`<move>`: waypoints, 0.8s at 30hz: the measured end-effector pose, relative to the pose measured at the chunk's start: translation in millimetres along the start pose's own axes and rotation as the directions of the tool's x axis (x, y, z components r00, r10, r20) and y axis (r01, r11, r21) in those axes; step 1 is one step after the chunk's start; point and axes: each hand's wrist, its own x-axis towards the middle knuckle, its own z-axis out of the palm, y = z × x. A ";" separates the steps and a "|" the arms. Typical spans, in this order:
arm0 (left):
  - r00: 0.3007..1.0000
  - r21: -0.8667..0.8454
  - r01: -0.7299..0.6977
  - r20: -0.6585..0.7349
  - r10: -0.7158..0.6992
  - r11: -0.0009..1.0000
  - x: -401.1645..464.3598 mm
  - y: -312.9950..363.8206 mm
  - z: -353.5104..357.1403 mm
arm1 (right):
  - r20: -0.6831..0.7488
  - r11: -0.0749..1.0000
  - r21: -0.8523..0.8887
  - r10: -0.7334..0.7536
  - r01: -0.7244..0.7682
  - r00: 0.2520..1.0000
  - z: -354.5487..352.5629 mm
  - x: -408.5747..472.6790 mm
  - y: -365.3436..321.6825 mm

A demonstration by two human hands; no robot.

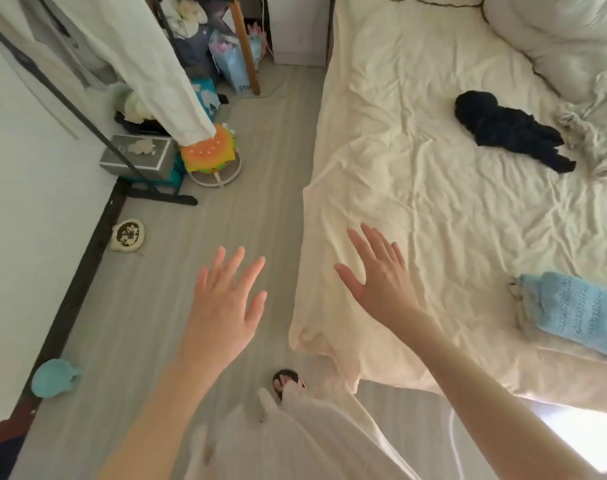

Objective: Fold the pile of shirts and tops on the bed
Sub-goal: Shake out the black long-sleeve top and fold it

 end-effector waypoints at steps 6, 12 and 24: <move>0.988 -0.049 -0.147 0.040 0.149 0.988 96.7 -48.1 -19.2 | -0.077 0.994 -0.007 0.104 -0.105 0.992 16.2 67.6 -39.1; 0.921 -0.037 -0.351 0.169 0.352 0.936 211.2 -104.6 -23.5 | -0.157 0.952 -0.004 0.303 -0.307 0.940 43.8 142.8 -61.3; 0.742 -0.170 -0.602 0.241 0.626 0.780 422.2 -71.1 -20.1 | -0.315 0.763 0.101 0.633 -0.638 0.707 22.8 259.0 -31.1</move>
